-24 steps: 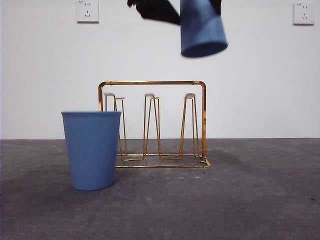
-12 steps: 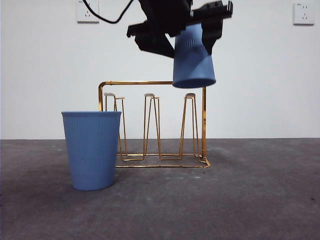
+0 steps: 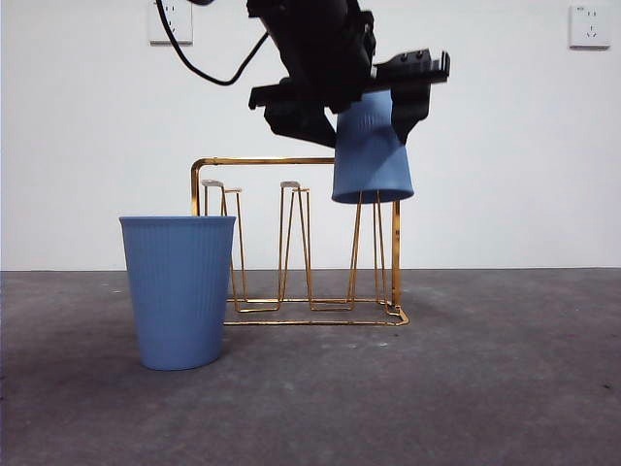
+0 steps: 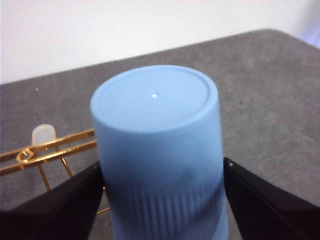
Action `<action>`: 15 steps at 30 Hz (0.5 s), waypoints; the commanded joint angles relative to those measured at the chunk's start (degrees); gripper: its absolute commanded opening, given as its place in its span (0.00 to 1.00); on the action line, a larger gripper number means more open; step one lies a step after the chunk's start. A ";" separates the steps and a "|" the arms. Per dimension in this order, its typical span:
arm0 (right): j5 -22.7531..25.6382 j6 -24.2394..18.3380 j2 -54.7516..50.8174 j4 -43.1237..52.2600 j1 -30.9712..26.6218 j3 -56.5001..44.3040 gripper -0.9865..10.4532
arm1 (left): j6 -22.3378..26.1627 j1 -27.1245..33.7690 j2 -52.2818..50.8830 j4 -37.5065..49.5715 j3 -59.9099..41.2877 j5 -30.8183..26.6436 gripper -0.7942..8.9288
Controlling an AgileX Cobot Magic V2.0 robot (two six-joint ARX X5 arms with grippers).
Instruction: Pick up cup 1,put cup 1 in the cup rack,pick up cup 2,put cup 2 in the cup rack
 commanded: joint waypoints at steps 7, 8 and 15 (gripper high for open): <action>0.22 0.00 -0.11 0.33 0.00 -0.44 0.28 | -2.19 0.09 2.80 0.42 0.20 -0.44 0.08; 0.22 0.00 -0.11 0.31 0.00 -0.44 0.28 | -2.16 0.09 3.06 0.39 0.20 -0.44 0.08; 0.22 -0.04 -0.11 0.33 0.00 -0.44 0.28 | -4.17 0.17 5.51 -0.17 0.20 -0.37 0.08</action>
